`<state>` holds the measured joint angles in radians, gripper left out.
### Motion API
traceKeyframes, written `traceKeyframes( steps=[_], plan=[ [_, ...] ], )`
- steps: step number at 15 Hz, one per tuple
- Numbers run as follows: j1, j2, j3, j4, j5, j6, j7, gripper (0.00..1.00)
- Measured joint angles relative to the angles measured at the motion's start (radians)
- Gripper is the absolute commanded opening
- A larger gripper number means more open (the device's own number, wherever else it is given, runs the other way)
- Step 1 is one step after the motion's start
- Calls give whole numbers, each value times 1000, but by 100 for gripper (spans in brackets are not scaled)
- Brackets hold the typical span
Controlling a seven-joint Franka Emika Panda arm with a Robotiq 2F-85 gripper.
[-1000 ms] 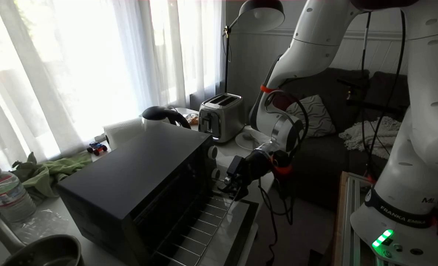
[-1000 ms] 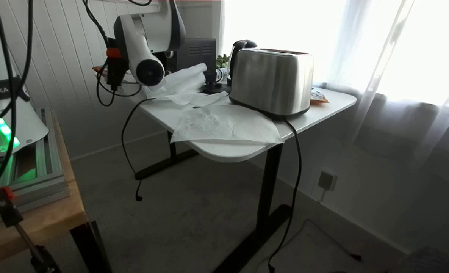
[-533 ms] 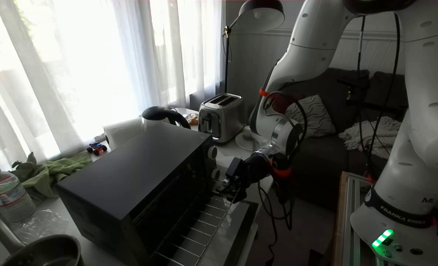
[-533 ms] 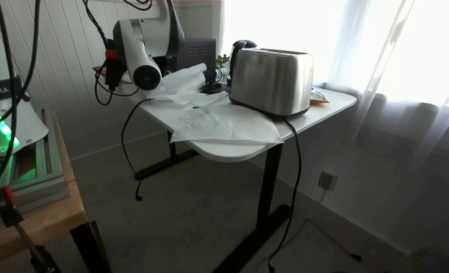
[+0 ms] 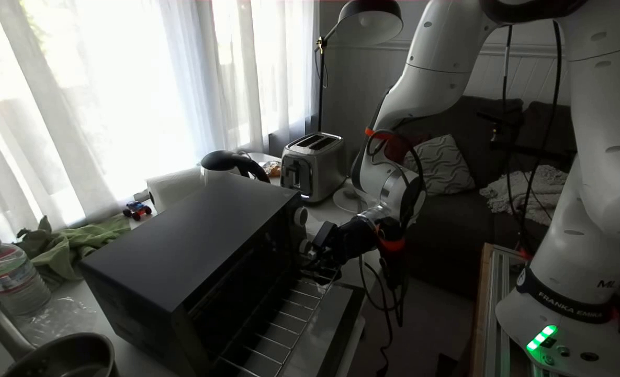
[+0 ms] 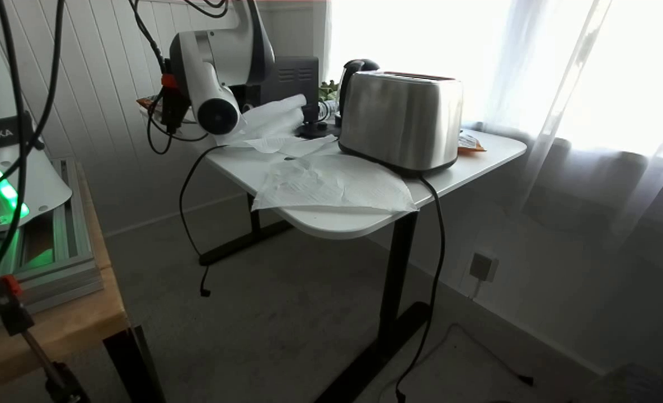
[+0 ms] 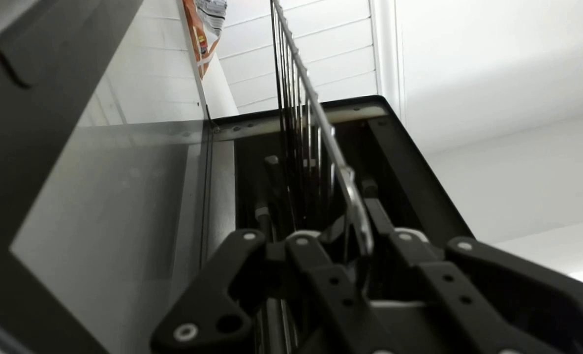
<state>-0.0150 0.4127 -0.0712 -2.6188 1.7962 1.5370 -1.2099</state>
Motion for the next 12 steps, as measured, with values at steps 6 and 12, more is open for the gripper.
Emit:
traceKeyframes(
  steps=[6,12],
  plan=[
    [5,16,1,28,16,1,0,4],
    [6,23,2,42,16,1,0,31]
  ],
)
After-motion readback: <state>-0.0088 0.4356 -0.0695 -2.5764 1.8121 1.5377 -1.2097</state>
